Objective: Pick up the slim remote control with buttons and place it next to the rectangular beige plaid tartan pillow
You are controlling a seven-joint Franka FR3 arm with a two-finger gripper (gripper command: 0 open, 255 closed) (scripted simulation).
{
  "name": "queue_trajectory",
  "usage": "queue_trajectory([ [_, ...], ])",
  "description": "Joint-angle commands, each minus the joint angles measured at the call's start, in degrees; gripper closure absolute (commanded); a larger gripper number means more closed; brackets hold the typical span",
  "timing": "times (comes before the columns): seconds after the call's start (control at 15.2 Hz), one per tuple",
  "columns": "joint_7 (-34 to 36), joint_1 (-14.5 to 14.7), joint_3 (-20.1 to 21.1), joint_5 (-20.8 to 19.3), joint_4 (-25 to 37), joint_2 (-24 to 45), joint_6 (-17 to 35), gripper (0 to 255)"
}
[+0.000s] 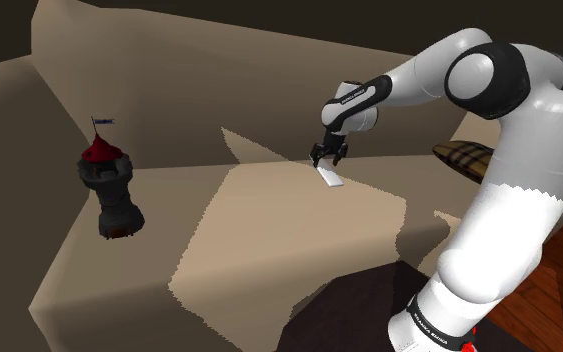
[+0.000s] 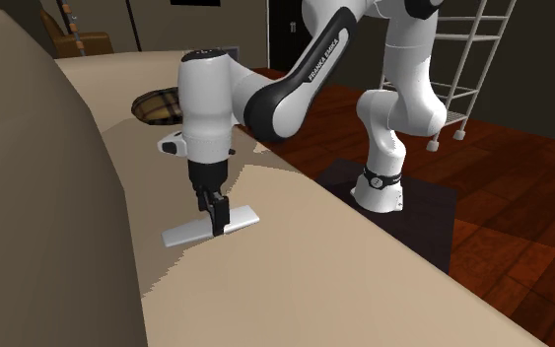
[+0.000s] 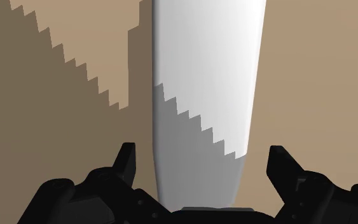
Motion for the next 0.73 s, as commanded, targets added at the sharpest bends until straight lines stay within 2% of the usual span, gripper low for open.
queue_trajectory([
  [0.0,-0.3,-0.1,0.1,0.3,-0.5,1.2,1.8,0],
  [0.53,-0.3,-0.1,0.1,0.3,-0.5,1.2,1.8,0],
  [0.59,-0.3,-0.1,0.1,0.3,-0.5,1.2,1.8,255],
  [0.66,-0.3,-0.1,0.1,0.3,-0.5,1.2,1.8,255],
])
